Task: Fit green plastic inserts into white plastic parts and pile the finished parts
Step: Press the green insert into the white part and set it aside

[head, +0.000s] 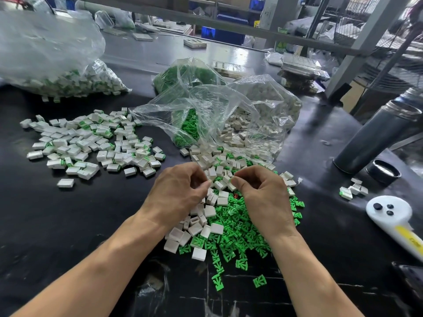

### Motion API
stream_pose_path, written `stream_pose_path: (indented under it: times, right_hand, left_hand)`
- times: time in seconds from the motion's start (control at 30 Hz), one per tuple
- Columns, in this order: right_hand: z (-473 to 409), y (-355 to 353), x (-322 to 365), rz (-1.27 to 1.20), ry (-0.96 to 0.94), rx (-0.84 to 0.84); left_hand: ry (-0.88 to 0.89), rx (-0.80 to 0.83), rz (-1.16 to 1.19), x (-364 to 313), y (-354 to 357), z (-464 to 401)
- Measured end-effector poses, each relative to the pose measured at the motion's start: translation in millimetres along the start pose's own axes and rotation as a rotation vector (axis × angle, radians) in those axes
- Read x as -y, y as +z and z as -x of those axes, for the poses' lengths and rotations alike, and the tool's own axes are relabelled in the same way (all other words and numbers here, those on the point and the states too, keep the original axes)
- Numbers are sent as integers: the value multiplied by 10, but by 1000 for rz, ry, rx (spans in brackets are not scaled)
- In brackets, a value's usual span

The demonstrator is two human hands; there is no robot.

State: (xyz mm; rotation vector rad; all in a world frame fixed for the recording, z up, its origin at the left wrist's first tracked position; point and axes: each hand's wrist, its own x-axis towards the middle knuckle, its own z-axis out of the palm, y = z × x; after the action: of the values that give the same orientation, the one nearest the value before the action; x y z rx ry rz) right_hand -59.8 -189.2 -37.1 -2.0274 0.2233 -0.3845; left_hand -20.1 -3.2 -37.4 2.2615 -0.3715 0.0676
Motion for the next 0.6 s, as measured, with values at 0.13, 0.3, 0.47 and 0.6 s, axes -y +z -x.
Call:
stream_pose_path:
  times: [0.13, 0.3, 0.47, 0.6]
  right_hand:
    - [4, 12, 6, -125, 14, 14]
    - [21, 55, 17, -232, -23, 56]
    - [38, 66, 54, -338, -58, 92]
    - [53, 64, 73, -404, -67, 77]
  left_hand:
    - [83, -7, 203, -32, 13, 14]
    - [105, 25, 513, -63, 30, 17]
    - [10, 49, 758, -61, -15, -6]
    - [-62, 64, 954, -47, -13, -26]
